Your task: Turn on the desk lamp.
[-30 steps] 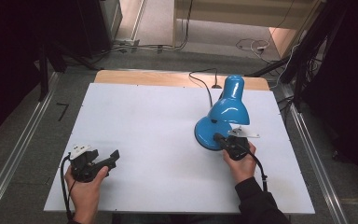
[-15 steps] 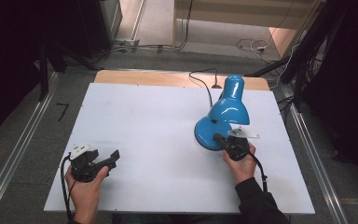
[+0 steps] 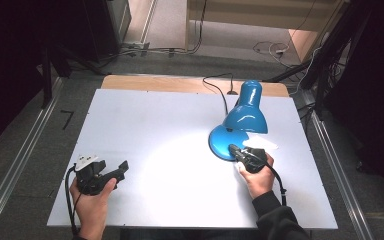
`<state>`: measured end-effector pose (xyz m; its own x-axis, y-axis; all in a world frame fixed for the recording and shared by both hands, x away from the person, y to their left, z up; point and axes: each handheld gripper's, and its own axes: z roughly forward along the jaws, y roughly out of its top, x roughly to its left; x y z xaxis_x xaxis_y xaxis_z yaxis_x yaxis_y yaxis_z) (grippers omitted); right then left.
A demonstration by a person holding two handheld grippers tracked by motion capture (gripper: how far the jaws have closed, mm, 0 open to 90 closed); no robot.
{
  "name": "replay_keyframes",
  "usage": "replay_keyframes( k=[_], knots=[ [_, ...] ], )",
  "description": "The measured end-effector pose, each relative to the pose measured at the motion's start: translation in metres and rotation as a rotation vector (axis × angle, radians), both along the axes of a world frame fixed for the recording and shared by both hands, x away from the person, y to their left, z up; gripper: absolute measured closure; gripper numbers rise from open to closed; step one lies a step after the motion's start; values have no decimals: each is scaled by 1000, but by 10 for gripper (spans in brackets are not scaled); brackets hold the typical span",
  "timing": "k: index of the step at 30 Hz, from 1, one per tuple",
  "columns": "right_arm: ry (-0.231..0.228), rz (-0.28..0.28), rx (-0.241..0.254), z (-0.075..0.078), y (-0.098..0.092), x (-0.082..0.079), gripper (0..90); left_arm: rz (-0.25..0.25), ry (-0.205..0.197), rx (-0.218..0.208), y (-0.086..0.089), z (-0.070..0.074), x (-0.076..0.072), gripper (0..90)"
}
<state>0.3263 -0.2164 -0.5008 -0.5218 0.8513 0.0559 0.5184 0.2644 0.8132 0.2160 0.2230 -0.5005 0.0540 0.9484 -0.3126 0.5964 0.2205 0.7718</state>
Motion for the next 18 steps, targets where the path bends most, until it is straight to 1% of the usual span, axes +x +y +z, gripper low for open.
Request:
replay_keyframes(
  k=[5, 12, 14, 18],
  knots=[
    [4, -1, 4, 0, 0, 0, 882, 1, 1, 1, 0, 0, 0, 166],
    [28, 0, 19, 1, -1, 0, 879, 1, 0, 1, 0, 0, 0, 166],
    [24, -4, 20, 0, -1, -1, 874, 1, 1, 1, 0, 0, 0, 166],
    [13, -8, 51, 3, -3, -1, 755, -2, 1, -1, 0, 0, 0, 166]
  ],
)
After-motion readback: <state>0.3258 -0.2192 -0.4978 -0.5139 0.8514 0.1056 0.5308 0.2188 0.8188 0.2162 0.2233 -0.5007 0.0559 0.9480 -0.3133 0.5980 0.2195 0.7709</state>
